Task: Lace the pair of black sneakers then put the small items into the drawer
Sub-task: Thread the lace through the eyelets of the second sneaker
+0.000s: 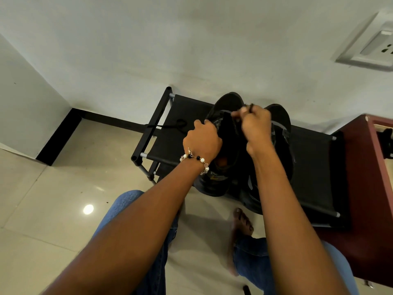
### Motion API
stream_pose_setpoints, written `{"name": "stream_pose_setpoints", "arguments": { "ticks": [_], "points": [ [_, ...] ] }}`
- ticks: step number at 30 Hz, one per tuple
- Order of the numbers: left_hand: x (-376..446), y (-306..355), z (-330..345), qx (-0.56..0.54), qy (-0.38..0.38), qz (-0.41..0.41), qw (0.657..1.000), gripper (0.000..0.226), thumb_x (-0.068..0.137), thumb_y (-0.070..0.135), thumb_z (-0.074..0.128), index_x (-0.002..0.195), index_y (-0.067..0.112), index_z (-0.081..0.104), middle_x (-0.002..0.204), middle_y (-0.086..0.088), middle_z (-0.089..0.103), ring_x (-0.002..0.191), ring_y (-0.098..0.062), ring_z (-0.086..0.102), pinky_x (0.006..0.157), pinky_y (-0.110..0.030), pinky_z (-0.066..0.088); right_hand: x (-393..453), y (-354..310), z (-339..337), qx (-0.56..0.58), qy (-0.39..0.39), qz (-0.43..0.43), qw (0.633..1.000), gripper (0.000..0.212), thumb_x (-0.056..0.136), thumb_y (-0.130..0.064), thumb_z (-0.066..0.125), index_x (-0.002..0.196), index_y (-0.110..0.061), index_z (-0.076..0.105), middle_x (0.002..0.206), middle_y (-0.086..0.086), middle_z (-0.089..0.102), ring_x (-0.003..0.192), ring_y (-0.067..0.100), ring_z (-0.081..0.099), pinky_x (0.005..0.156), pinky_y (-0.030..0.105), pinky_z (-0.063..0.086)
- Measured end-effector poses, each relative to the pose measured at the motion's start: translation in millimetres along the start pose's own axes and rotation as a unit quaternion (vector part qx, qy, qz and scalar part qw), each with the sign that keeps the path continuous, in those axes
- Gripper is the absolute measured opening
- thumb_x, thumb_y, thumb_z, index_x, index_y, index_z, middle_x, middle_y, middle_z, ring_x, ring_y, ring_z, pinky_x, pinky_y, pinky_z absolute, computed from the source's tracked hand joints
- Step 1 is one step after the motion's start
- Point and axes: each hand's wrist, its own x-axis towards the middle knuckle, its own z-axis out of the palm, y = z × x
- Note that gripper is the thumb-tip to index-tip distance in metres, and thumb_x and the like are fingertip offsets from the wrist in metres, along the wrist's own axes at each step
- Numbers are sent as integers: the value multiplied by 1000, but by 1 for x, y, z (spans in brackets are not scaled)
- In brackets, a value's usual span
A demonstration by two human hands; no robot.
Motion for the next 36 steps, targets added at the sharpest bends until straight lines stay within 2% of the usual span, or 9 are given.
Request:
{"name": "stream_pose_setpoints", "arguments": {
  "ticks": [3,6,9,17,20,23,28,32,36],
  "points": [
    [0,0,0,4,1,2,1000,34,92,26,50,119,5,53,122,-16,51,94,-42,61,63,-35,41,4,-15,-18,150,24,57,987,18,98,-12,50,89,-11,66,89,6,72,83,17,67,67,29,50],
    [0,0,0,-10,6,5,1000,32,93,26,48,116,6,54,119,-15,52,93,-43,61,63,-35,38,6,-18,-31,-123,30,-34,991,20,92,-19,63,82,-3,70,77,4,65,71,14,59,67,28,46],
    [0,-3,-1,-39,19,8,999,26,93,25,47,108,7,58,110,-12,55,89,-40,61,63,-34,39,6,-19,-32,-370,-47,-88,923,31,89,-23,68,84,8,68,76,15,64,75,28,63,74,33,49],
    [1,-5,-1,-81,38,-8,996,20,92,22,47,92,7,61,87,-4,49,64,-26,49,56,-30,33,-16,-44,-26,-483,137,-177,847,17,94,-13,61,106,-1,58,115,19,55,109,36,53,90,44,47],
    [2,-5,-2,-84,34,-16,996,18,89,21,48,87,8,60,85,-4,51,64,-26,50,52,-27,31,-9,-37,-9,-432,28,-232,871,20,95,-8,55,112,-5,65,116,15,58,107,29,56,87,31,44],
    [2,-5,-3,-91,28,-26,995,19,88,25,50,89,9,62,87,-5,55,67,-26,53,56,-30,35,-11,-9,9,-501,-111,-204,834,32,93,-12,56,125,-10,59,131,13,46,121,33,44,100,46,42],
    [2,-3,-2,-94,30,-34,995,22,87,27,51,94,11,64,91,-6,58,72,-28,56,57,-32,36,-11,11,19,-588,-68,-212,778,32,94,-19,56,124,-7,54,137,13,32,126,34,30,102,51,35],
    [1,-2,-1,-89,26,-43,995,23,89,27,51,100,11,64,100,-8,58,84,-34,61,60,-33,36,-6,9,14,-524,-103,-199,822,22,92,-18,59,111,-8,62,133,11,35,124,32,32,100,46,39],
    [-1,1,1,-77,30,-44,996,24,92,29,49,102,11,62,105,-10,56,88,-38,61,62,-34,38,-1,0,-2,-271,-121,-113,948,7,92,-17,61,94,-17,67,117,10,59,114,26,54,94,41,50]
  ]
}}
